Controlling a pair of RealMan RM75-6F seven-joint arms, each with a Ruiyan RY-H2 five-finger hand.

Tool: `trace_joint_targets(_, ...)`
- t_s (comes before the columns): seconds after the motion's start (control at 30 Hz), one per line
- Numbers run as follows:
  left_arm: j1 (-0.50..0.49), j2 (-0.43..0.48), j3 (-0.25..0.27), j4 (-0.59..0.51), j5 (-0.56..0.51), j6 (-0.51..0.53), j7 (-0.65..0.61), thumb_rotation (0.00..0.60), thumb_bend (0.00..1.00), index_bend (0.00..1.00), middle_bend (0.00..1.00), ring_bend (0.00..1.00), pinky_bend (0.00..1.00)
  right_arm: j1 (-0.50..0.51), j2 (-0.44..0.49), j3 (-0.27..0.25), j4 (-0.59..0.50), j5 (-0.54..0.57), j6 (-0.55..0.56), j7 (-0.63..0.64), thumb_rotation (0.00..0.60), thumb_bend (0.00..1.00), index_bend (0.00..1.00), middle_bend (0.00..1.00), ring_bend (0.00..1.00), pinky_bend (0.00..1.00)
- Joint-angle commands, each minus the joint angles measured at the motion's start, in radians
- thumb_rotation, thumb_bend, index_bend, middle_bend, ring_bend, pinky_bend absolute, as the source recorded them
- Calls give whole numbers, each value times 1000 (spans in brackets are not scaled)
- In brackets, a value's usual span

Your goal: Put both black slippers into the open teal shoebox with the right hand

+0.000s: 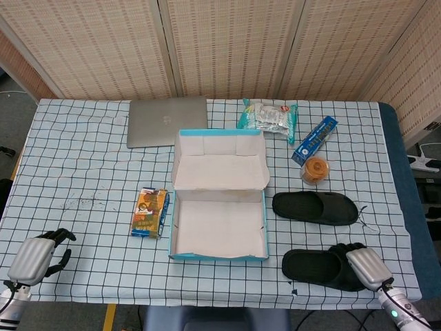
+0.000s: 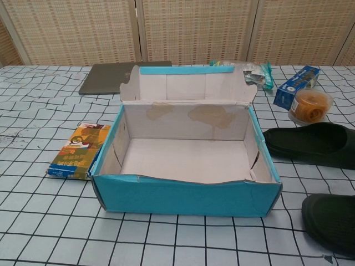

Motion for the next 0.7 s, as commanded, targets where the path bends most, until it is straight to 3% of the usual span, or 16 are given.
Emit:
trace_joint_targets(0.03,0,0,0,1,3,2,3,600,471,408,369,420,601,-25,10,7,-5,-30,75,2,600,0,516,532,406,263)
trace_joint_targets(0.4,0,2,-2,-3,-4,-2,-5,600,472,408,370,420,600,-83,90,67,-149,-53,279,-159,600,0,519,533,406,266)
trace_joint_targets(0.53,0,2,-1,-1,-3,-4,0,600,472,408,370,420,600,-56,167,65,-285,-100,264,-212,600,0,520,533,406,268)
trace_joint_targets(0.7,-2,1,-2,0,-12,-13,-4,600,472,408,370,420,600,33,272,79,-520,-80,111,-286,600,0,519,533,406,270)
